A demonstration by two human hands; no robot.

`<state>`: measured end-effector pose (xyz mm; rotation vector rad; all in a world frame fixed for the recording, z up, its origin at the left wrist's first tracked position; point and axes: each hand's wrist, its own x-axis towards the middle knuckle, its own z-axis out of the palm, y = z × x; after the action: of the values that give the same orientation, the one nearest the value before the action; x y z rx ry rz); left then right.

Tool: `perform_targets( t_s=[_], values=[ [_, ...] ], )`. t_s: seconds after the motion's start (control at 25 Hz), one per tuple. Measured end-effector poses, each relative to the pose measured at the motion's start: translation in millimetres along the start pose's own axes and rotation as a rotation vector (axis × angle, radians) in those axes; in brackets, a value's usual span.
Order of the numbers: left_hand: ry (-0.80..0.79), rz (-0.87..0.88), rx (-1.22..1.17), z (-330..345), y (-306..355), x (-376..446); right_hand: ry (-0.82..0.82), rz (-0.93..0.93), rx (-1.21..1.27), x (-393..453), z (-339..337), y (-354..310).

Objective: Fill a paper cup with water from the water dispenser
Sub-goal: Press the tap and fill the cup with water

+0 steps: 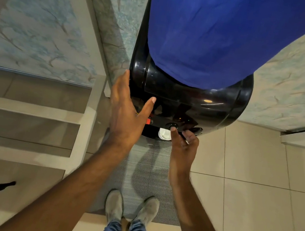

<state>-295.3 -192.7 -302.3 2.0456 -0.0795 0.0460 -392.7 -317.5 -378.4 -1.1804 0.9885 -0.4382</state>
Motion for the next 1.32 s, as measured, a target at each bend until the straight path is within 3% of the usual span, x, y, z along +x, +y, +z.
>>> perform_targets(
  t_s=[0.2,0.44,1.32],
  values=[
    [-0.008,0.031,0.05,2,-1,2,0.079,0.074,0.091,7,12,4],
    [-0.029,0.063,0.063,0,-3,2,0.062,0.16,0.175,14,15,5],
    [0.006,0.067,0.032,7,-15,4,0.122,0.157,0.132,29,20,0]
  ],
)
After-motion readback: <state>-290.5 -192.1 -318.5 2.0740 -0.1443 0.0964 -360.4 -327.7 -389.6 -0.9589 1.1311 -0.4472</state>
